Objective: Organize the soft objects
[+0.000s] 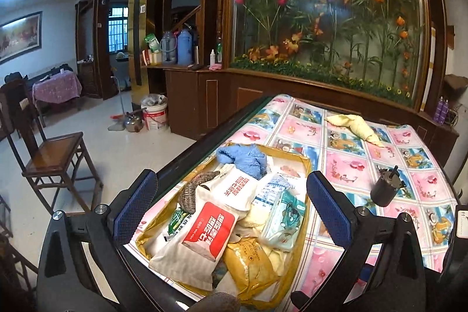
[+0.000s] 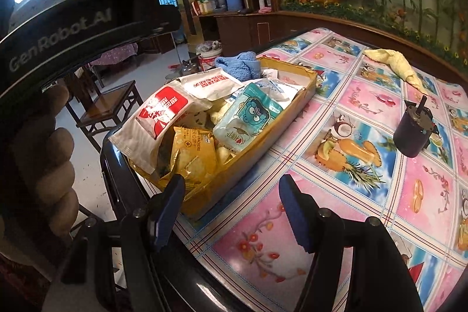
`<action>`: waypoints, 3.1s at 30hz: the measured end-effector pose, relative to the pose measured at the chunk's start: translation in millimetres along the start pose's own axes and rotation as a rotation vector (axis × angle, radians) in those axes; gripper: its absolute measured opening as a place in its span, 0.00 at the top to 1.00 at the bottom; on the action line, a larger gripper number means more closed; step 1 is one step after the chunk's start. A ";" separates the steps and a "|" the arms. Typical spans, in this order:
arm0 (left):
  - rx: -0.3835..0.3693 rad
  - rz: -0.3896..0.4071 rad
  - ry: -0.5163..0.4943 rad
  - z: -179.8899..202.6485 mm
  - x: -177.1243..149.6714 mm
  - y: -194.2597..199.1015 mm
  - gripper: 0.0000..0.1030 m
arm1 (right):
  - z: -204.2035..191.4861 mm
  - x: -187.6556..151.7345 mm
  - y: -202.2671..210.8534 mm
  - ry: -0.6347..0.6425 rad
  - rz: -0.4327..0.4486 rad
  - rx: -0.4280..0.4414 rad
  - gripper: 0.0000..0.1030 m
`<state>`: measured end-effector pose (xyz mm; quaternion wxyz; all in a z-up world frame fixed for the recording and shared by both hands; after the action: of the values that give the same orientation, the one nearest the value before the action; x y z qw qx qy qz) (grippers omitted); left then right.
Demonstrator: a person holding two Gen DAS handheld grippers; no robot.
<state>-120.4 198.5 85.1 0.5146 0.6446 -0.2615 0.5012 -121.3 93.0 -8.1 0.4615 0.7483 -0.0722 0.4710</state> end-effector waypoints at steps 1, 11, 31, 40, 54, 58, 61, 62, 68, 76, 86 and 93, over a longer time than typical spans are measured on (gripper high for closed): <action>0.002 -0.004 -0.008 0.3 -1.6 -1.6 0.00 | -0.7 -1.0 -0.8 0.004 -0.003 -0.004 0.35; -0.126 -0.257 -0.133 32.5 -51.1 -31.4 0.00 | 110.1 -14.9 20.6 -0.224 -0.034 -0.171 0.35; 0.227 -0.348 -0.246 -31.5 -49.1 -104.1 0.00 | 154.5 -42.4 16.1 -0.393 -0.094 -0.131 0.35; 0.259 -0.405 -0.369 -21.4 -51.4 -142.6 0.00 | 146.8 -37.2 15.6 -0.389 -0.083 -0.118 0.35; 0.252 -0.372 -0.265 -21.3 10.1 -192.3 0.00 | 90.9 -5.6 -8.5 -0.289 -0.079 -0.024 0.35; 0.299 -0.439 -0.382 -24.0 -23.3 -196.1 0.00 | 91.2 -13.2 -12.1 -0.289 -0.104 -0.032 0.35; 0.267 -0.435 -0.379 -29.7 -27.8 -187.0 0.00 | 95.3 -16.6 -16.7 -0.303 -0.118 -0.039 0.35; 0.251 -0.423 -0.366 -30.9 -25.6 -184.7 0.00 | 96.1 -17.2 -19.0 -0.311 -0.124 -0.038 0.35; 0.159 -0.237 -0.214 -37.4 17.4 -137.9 0.00 | 90.5 -14.1 -10.3 -0.302 -0.090 -0.027 0.35; -0.192 0.039 0.112 -60.0 59.5 -32.6 0.00 | 84.6 -13.1 -4.6 -0.287 -0.069 -0.017 0.35; -0.055 -0.097 0.056 -49.1 -5.0 -27.7 0.00 | 54.4 -20.8 0.6 -0.230 -0.065 -0.025 0.35; 0.007 -0.133 -0.010 -43.2 -25.4 -27.8 0.00 | 6.7 -30.5 -8.2 -0.116 -0.097 -0.002 0.34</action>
<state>-122.1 243.2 49.2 0.5432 0.6648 -0.2190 0.4637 -129.3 82.6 -37.7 0.4796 0.7763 -0.0630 0.4041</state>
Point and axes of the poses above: each gripper's, at about its wrist camera, not at the fingertips, and y roughly against the way its jaws point, z to its right, x to its top, the point moved 8 cm from there along -y, roughly the way its jaws point, and after that the axes turned 2 degrees about z, right-handed, at the moved point
